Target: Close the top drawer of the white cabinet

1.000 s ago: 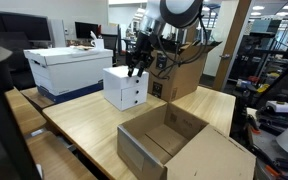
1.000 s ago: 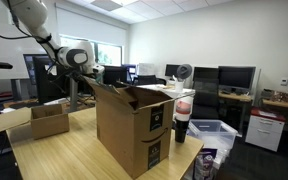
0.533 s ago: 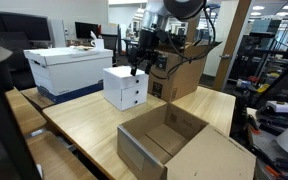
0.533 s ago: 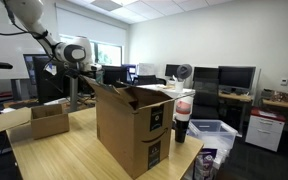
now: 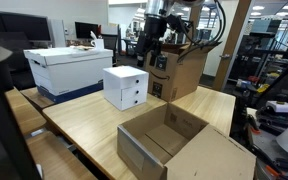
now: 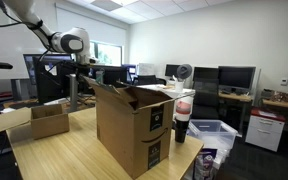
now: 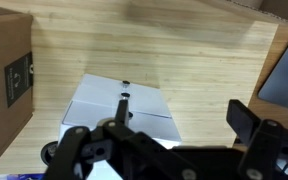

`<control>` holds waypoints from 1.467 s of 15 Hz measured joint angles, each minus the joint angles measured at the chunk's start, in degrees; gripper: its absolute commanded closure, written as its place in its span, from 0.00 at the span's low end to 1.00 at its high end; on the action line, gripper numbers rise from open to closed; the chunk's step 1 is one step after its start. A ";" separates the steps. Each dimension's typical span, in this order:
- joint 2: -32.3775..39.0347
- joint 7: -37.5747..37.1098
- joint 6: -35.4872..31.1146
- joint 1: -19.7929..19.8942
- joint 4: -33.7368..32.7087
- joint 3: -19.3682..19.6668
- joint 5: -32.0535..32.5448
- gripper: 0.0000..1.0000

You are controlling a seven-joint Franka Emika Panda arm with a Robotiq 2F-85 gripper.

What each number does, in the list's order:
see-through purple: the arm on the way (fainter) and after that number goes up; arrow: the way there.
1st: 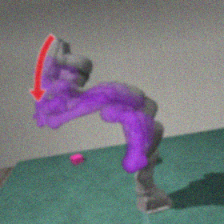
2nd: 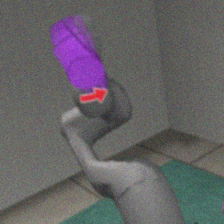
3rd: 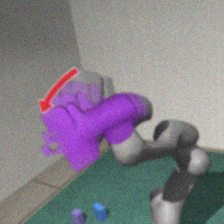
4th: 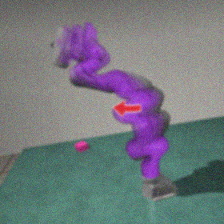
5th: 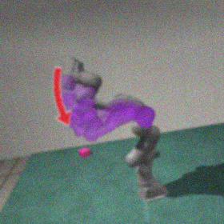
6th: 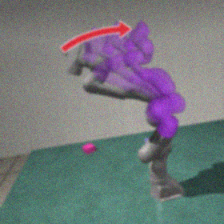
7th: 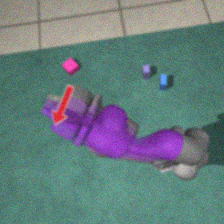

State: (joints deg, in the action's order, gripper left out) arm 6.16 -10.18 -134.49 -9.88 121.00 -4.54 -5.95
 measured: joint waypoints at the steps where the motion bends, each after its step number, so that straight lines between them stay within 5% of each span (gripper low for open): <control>1: -0.88 0.73 0.96 0.15 0.09 -0.01 -0.16 0.00; 10: -8.07 4.32 3.12 1.46 3.81 0.03 -2.80 0.00; 22: -8.38 4.33 3.12 1.47 4.29 0.02 -2.83 0.00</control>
State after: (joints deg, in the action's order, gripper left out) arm -2.23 -5.85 -131.38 -8.41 125.29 -4.51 -8.78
